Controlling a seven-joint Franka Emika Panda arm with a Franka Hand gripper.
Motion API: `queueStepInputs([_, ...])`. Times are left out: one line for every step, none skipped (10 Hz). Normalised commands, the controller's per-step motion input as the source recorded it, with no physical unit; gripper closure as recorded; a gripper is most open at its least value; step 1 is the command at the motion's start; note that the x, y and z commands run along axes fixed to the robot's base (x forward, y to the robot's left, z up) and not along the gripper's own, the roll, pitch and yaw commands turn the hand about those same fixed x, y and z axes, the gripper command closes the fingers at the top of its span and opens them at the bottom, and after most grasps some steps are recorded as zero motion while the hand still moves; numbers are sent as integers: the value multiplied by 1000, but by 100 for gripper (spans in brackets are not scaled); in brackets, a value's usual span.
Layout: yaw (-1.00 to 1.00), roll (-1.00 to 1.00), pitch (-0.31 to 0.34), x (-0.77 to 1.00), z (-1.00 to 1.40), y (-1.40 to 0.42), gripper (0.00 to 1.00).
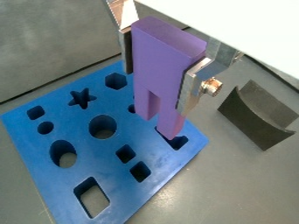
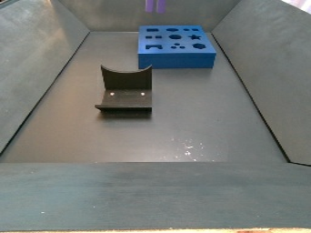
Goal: Pick up the double-square object. Move up. Place the double-square object on the fixture. Regrasp the double-square object. Rotate the double-square object. Move to above the board. Insert the double-square object.
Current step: Insert the double-square object.
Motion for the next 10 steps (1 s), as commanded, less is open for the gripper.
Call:
queueStepInputs([37, 57, -111, 109, -269, -71, 100])
queueStepInputs([37, 11, -160, 123, -274, -97, 100])
queueStepInputs([20, 46, -189, 86, -323, -180, 100])
queueStepInputs([26, 51, -191, 94, -343, -171, 100])
queueStepInputs([11, 111, -171, 17, -389, -169, 100])
queueStepInputs([0, 114, -123, 0, -351, -143, 100])
queueStepInputs([17, 111, -100, 0, -317, -151, 100])
queueStepInputs([20, 69, -40, 0, -214, -91, 100])
queueStepInputs([0, 0, -6, 0, -54, 0, 100])
queueStepInputs([0, 0, -77, 0, -203, -74, 100])
